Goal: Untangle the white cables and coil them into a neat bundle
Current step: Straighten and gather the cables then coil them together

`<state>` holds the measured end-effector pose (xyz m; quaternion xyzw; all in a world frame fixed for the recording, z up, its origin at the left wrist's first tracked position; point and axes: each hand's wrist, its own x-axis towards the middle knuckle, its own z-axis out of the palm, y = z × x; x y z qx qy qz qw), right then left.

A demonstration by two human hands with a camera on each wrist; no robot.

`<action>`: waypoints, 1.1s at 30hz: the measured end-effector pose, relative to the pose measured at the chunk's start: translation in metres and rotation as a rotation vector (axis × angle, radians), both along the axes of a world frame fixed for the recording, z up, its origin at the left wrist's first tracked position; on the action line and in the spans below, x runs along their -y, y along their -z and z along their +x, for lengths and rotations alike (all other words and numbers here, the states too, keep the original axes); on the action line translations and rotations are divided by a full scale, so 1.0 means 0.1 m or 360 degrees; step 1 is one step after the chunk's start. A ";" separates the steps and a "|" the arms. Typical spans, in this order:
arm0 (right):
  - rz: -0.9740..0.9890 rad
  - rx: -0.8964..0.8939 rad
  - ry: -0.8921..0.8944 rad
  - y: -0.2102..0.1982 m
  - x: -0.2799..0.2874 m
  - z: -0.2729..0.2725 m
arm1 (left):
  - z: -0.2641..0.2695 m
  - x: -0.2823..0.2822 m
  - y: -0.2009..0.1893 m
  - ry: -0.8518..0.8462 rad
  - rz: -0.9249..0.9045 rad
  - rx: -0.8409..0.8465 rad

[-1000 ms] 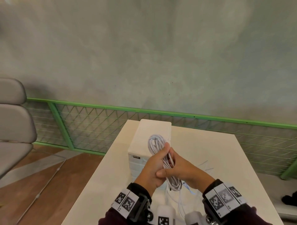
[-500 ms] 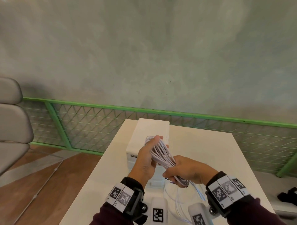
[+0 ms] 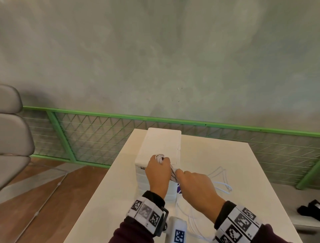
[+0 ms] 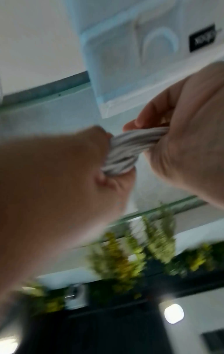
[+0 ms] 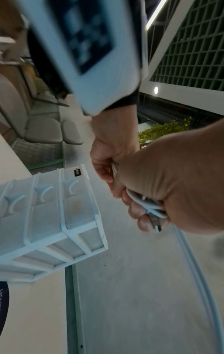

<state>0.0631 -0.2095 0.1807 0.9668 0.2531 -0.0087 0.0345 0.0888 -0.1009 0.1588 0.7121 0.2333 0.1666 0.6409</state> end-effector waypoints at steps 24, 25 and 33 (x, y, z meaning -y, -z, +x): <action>0.0184 -0.0966 0.0279 -0.19 0.86 0.34 | -0.18 -0.40 -0.14 0.0355 -0.1417 0.0253; 0.0106 -0.0823 0.0368 -0.26 1.05 0.41 | -0.16 -0.51 -0.13 0.0313 -0.1432 0.0289; 0.0652 -0.0201 0.0694 -0.89 1.66 0.68 | -0.18 -0.75 -0.16 0.0265 -0.1460 0.0278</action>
